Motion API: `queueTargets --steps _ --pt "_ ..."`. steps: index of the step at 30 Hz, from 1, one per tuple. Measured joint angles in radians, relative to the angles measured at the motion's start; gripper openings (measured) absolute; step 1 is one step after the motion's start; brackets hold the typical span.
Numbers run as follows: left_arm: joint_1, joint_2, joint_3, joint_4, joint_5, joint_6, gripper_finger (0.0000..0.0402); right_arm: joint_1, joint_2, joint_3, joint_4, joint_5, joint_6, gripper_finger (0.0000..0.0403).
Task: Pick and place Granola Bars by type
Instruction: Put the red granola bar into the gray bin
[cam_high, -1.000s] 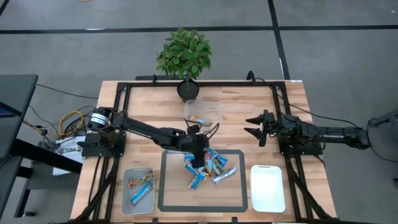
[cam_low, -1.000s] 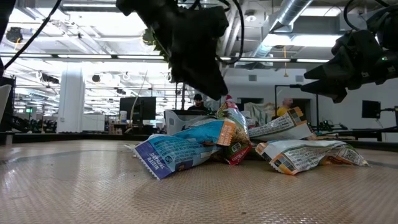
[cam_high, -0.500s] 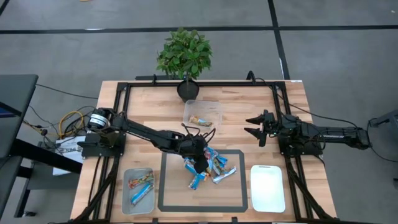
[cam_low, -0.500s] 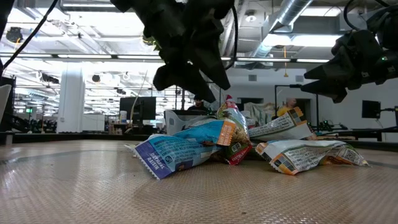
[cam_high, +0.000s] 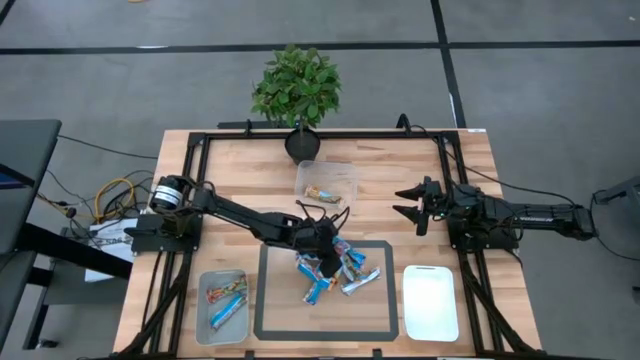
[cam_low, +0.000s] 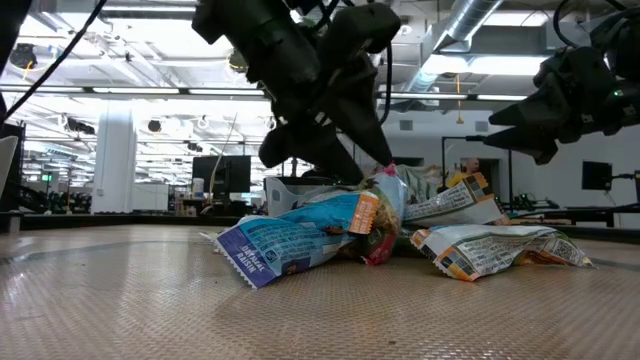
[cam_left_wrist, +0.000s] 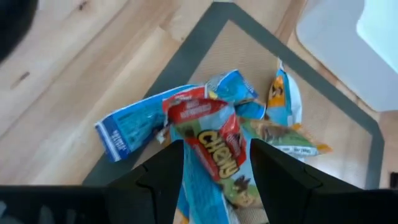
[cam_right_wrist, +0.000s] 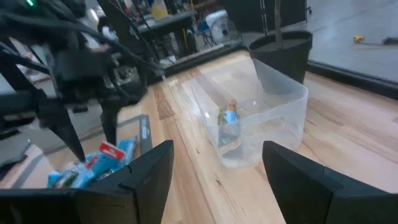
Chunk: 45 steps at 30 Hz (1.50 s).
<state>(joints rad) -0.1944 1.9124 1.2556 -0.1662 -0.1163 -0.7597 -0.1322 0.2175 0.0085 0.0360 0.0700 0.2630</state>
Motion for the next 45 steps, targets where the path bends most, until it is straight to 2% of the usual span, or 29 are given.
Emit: queueTargets --steps 7,15,28,33,38,45 --pt "-0.002 0.023 -0.002 0.029 0.012 0.018 0.0177 0.0 0.005 0.0 -0.007 0.007 0.0 0.024" --pt "-0.009 0.023 -0.001 0.038 -0.056 0.082 0.0169 0.0 0.005 0.0 -0.01 0.007 0.0 0.024" --pt "-0.009 0.054 -0.001 0.078 -0.027 0.128 0.0045 0.0 0.005 0.0 -0.009 0.007 0.0 0.024" --pt "-0.009 0.054 -0.001 0.077 -0.024 0.155 0.0017 0.0 0.005 0.0 -0.008 0.007 0.0 0.024" --pt "-0.009 0.054 -0.001 0.119 0.014 0.209 0.0018 0.0 0.005 0.0 -0.007 0.007 0.0 0.024" --pt "-0.009 0.03 0.021 0.177 0.139 0.305 0.0023 0.0 0.005 0.0 -0.006 0.006 0.0 0.024"
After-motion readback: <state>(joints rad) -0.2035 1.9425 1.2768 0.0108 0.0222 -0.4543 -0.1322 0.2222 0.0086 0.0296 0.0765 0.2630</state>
